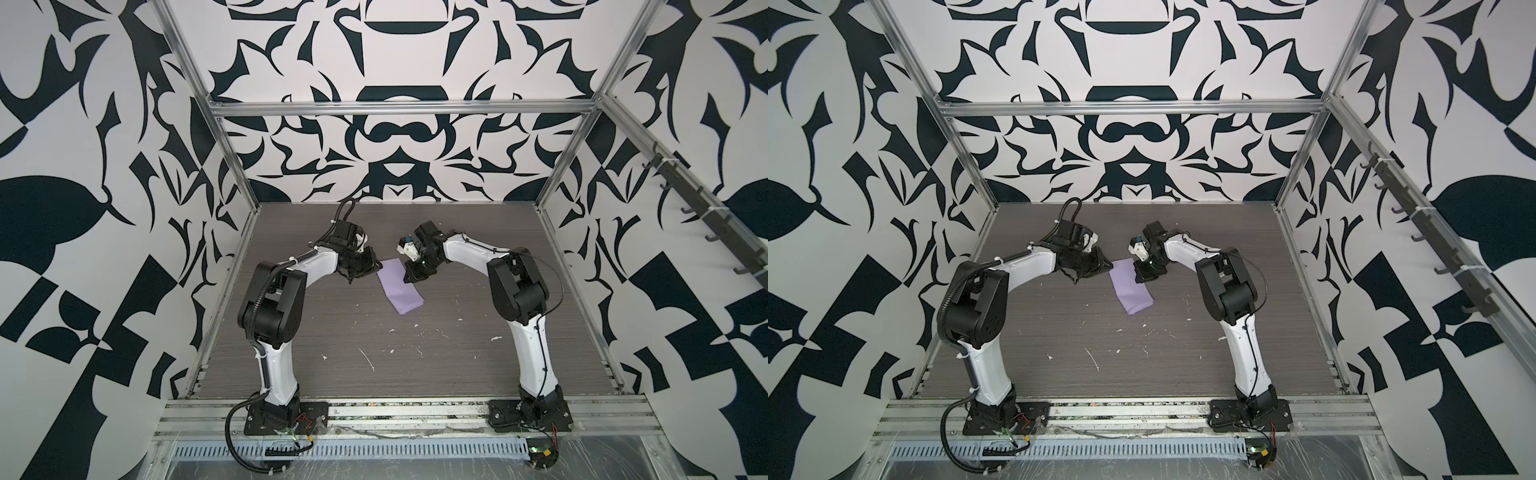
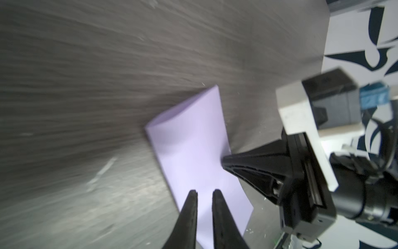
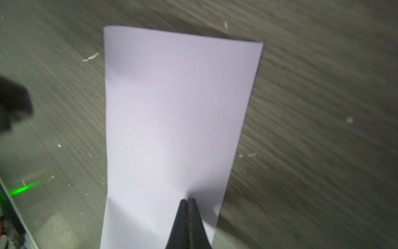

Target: Fold a paper plane with a square sheet of paper (pick it up from the middle)

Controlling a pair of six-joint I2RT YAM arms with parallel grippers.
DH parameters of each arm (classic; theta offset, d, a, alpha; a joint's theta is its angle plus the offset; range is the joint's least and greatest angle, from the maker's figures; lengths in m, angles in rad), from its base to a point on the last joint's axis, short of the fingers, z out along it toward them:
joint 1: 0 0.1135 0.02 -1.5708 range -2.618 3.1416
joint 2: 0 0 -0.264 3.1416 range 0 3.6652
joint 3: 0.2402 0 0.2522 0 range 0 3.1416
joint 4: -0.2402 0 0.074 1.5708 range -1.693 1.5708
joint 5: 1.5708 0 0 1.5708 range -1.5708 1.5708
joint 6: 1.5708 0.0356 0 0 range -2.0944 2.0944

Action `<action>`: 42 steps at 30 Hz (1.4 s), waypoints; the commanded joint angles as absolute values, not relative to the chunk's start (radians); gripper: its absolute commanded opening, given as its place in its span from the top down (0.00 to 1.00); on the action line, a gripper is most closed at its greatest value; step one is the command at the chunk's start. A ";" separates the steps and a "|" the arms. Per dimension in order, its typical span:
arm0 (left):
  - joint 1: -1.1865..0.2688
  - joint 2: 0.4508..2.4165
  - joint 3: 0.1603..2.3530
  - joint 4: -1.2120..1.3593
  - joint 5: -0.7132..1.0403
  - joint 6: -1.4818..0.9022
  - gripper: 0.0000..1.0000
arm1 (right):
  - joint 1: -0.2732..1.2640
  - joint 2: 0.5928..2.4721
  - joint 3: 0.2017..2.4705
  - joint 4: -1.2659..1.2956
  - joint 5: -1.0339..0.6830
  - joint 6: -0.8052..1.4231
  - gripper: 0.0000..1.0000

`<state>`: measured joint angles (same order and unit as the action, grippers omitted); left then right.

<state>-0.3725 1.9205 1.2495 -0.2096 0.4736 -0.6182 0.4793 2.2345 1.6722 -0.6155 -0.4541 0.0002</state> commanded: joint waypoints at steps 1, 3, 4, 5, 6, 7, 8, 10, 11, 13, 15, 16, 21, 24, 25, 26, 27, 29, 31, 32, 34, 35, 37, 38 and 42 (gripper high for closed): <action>-0.383 1.969 1.247 -0.199 0.511 -0.627 0.82 | 0.475 2.270 1.683 -0.676 -0.392 -0.101 1.00; -0.387 1.989 1.261 -0.215 0.511 -0.618 0.82 | 0.475 2.273 1.686 -0.677 -0.393 -0.109 1.00; -0.390 1.999 1.269 -0.224 0.509 -0.612 0.82 | 0.475 2.275 1.688 -0.677 -0.397 -0.112 1.00; -0.390 2.008 1.277 -0.236 0.505 -0.606 0.83 | 0.476 2.278 1.689 -0.676 -0.397 -0.112 1.00; -0.391 2.017 1.281 -0.244 0.499 -0.603 0.83 | 0.476 2.281 1.692 -0.677 -0.399 -0.112 1.00; -0.392 2.027 1.284 -0.252 0.493 -0.601 0.83 | 0.475 2.281 1.695 -0.677 -0.402 -0.112 1.00; -0.392 2.035 1.285 -0.257 0.487 -0.600 0.83 | 0.475 2.281 1.698 -0.678 -0.400 -0.108 1.00; -0.392 2.045 1.277 -0.259 0.479 -0.597 0.83 | 0.475 2.278 1.704 -0.678 -0.406 -0.104 1.00; -0.393 2.047 1.274 -0.261 0.476 -0.598 0.83 | 0.476 2.276 1.709 -0.678 -0.408 -0.101 1.00; -0.391 2.048 1.264 -0.264 0.464 -0.595 0.84 | 0.476 2.271 1.720 -0.679 -0.416 -0.092 1.00; -0.392 2.047 1.251 -0.267 0.446 -0.593 0.84 | 0.475 2.263 1.739 -0.690 -0.424 -0.072 1.00; -0.391 2.046 1.242 -0.265 0.437 -0.592 0.84 | 0.475 2.256 1.753 -0.696 -0.431 -0.051 1.00; -0.392 2.054 1.206 -0.266 0.397 -0.585 0.85 | 0.481 2.169 1.776 -0.652 -0.498 0.191 0.99; -0.393 2.058 1.192 -0.268 0.367 -0.583 0.85 | 0.523 2.067 1.668 -0.525 -0.503 0.382 0.96; -0.393 2.061 1.189 -0.265 0.364 -0.584 0.85 | 0.542 2.032 1.615 -0.470 -0.503 0.458 0.96; -0.392 2.063 1.187 -0.264 0.363 -0.586 0.85 | 0.558 2.010 1.577 -0.436 -0.497 0.518 0.96; -0.392 2.065 1.183 -0.262 0.362 -0.586 0.85 | 0.578 1.988 1.532 -0.397 -0.489 0.577 0.98; -0.393 2.066 1.178 -0.263 0.354 -0.586 0.86 | 0.617 1.956 1.464 -0.355 -0.451 0.681 1.00; -0.393 2.065 1.176 -0.270 0.341 -0.582 0.86 | 0.662 1.940 1.421 -0.335 -0.401 0.755 1.00; -0.391 2.065 1.175 -0.273 0.337 -0.581 0.86 | 0.677 1.939 1.409 -0.328 -0.384 0.777 1.00; -0.392 2.063 1.171 -0.273 0.336 -0.577 0.87 | 0.702 1.941 1.392 -0.326 -0.349 0.812 1.00; -0.392 2.063 1.171 -0.273 0.334 -0.576 0.87 | 0.706 1.943 1.381 -0.317 -0.342 0.825 1.00; -0.392 2.066 1.168 -0.270 0.334 -0.576 0.87 | 0.712 1.954 1.371 -0.301 -0.329 0.845 1.00; -0.392 2.066 1.168 -0.271 0.331 -0.577 0.87 | 0.712 1.961 1.371 -0.300 -0.322 0.847 1.00; -0.392 2.069 1.166 -0.275 0.325 -0.574 0.87 | 0.712 1.981 1.378 -0.294 -0.295 0.849 1.00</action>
<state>-0.3931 2.0201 1.2171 -0.1795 0.4522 -0.5941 0.7216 1.9926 1.3720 -0.3317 -0.3481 0.8070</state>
